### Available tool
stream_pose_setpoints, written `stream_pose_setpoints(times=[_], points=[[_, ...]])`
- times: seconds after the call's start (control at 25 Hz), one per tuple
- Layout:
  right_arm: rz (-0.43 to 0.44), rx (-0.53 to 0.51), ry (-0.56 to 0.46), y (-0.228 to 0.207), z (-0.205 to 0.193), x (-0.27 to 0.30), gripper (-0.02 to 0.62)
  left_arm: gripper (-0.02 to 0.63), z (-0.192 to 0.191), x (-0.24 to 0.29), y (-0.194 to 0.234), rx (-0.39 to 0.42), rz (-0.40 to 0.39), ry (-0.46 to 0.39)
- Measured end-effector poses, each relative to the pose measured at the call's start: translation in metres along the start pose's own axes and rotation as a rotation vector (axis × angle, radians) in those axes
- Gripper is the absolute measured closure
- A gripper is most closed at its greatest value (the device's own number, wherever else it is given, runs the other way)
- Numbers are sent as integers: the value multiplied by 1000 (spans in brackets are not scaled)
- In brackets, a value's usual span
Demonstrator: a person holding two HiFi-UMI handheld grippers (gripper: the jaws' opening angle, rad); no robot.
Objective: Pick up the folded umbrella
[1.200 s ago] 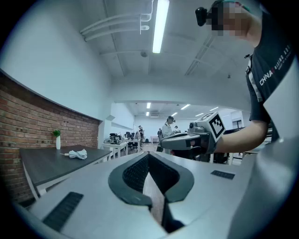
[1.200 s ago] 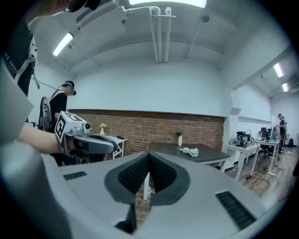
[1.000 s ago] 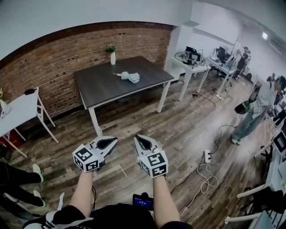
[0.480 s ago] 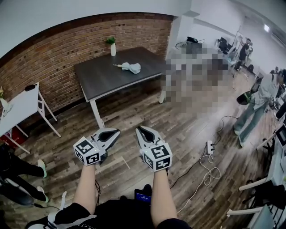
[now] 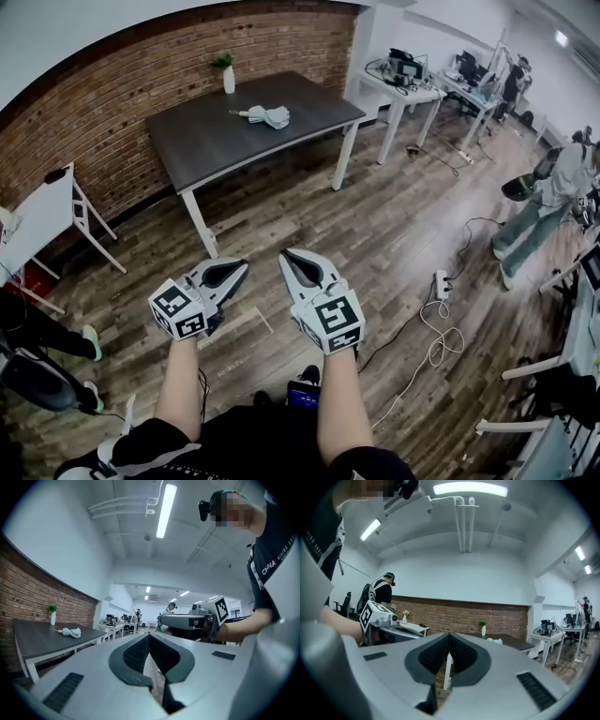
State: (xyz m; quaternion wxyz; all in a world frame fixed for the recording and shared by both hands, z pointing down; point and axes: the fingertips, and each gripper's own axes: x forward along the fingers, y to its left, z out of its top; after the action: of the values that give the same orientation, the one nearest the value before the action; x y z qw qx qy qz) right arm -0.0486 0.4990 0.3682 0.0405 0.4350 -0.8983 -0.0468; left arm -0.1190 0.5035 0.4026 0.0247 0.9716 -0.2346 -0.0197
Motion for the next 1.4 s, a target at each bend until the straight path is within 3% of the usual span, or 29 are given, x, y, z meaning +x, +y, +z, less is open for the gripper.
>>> stream_pose_setpoints(times=[0.24, 0.44, 0.6, 0.76, 0.92, 1.08, 1.32, 1.4], points=[[-15, 16, 78, -28, -17, 9, 586, 604, 4, 31, 1, 7, -26, 4], [8, 58, 61, -58, -18, 15, 586, 604, 11, 60, 6, 2, -56, -5], [32, 71, 75, -81, -20, 19, 586, 604, 20, 80, 17, 8, -9, -48], [44, 57, 95, -102, -29, 18, 586, 604, 20, 106, 23, 60, 33, -28], [49, 77, 77, -126, -33, 18, 586, 604, 10, 133, 22, 163, 35, 65], [75, 109, 71, -152, -37, 15, 586, 604, 15, 157, 20, 193, 41, 73], [146, 116, 103, -169, -55, 16, 586, 604, 20, 175, 24, 162, 77, 45], [179, 122, 108, -172, -58, 19, 586, 604, 17, 181, 30, 118, 82, 39]])
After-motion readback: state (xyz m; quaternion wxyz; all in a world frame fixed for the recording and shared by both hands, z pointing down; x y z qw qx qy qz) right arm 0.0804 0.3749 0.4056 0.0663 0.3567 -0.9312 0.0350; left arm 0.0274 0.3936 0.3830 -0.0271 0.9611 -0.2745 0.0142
